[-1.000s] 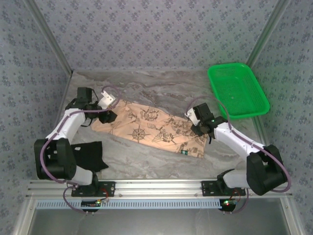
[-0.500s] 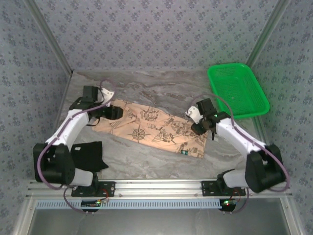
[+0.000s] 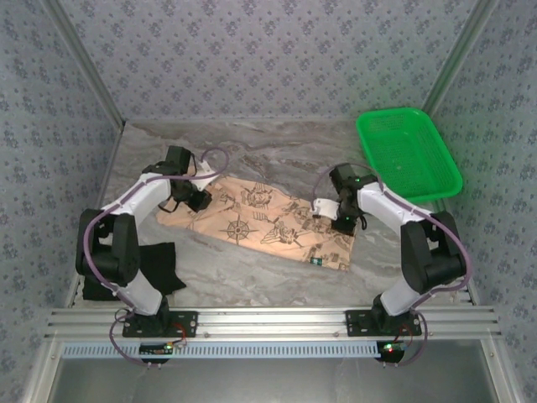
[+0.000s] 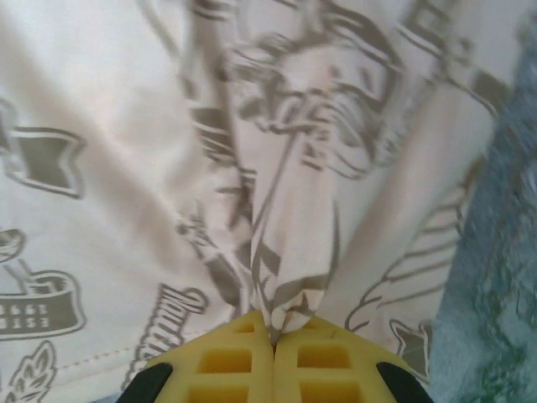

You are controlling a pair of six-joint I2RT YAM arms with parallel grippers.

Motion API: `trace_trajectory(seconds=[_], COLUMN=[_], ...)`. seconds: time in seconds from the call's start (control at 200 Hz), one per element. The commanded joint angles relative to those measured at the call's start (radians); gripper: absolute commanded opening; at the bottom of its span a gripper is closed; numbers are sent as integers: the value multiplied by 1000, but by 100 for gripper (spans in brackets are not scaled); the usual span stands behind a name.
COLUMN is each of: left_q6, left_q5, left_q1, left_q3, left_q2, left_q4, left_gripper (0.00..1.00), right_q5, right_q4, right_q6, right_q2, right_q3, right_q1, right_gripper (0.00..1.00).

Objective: Fold the inside-out t-shirt

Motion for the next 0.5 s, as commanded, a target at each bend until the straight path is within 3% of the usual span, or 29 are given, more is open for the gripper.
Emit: trace_trajectory(seconds=[0.0, 0.155, 0.215, 0.245, 0.29, 0.375, 0.435, 0.495], left_q6=[102, 108, 70, 35, -38, -210, -410, -545], left_q5=[-6, 8, 26, 40, 67, 184, 217, 266], left_q1=[-2, 19, 31, 40, 57, 99, 122, 141], left_q3=[18, 2, -10, -16, -25, -32, -41, -47], left_q2=[15, -18, -50, -66, -87, -110, -113, -108], left_q4=[-56, -99, -93, -85, -71, -57, -5, 10], left_gripper=[0, 0, 0, 0, 0, 15, 40, 47], right_q5=[48, 109, 113, 112, 142, 181, 181, 138], right_q4=[-27, -133, -190, -211, -219, -259, -264, -234], right_q6=[-127, -147, -118, -96, -65, -4, 31, 60], right_q2=[-85, -108, -84, -71, -49, -15, -30, -83], right_q3=[-35, -70, -85, -94, -102, -66, -41, -28], right_q1=[56, 121, 143, 149, 146, 117, 103, 91], right_gripper=[4, 11, 21, 31, 33, 33, 33, 33])
